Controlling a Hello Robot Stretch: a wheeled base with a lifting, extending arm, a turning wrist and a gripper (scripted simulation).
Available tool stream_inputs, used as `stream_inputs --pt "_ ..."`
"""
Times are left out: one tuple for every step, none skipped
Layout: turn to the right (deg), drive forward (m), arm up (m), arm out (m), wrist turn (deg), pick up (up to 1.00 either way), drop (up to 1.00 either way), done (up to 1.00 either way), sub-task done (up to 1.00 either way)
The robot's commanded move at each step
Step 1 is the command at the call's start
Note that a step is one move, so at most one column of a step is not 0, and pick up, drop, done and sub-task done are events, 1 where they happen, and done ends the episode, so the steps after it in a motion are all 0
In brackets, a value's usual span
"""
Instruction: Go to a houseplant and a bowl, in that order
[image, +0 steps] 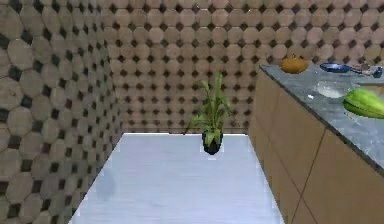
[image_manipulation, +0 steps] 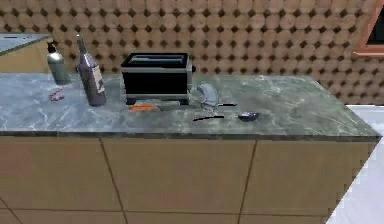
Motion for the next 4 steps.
stream_inputs --pt "3.0 0.0 0.0 0.0 0.0 0.0 0.0 0.0 0.0" --pt "0.0 0.9 0.0 0.0 0.0 0.0 0.0 0.0 0.0" --pt "0.0 0.0 0.0 0.0 0.0 0.0 0.0 0.0 1.0" --pt "45.0 0.0 0.0 0.0 0.0 0.0 0.0 0.0 0.0"
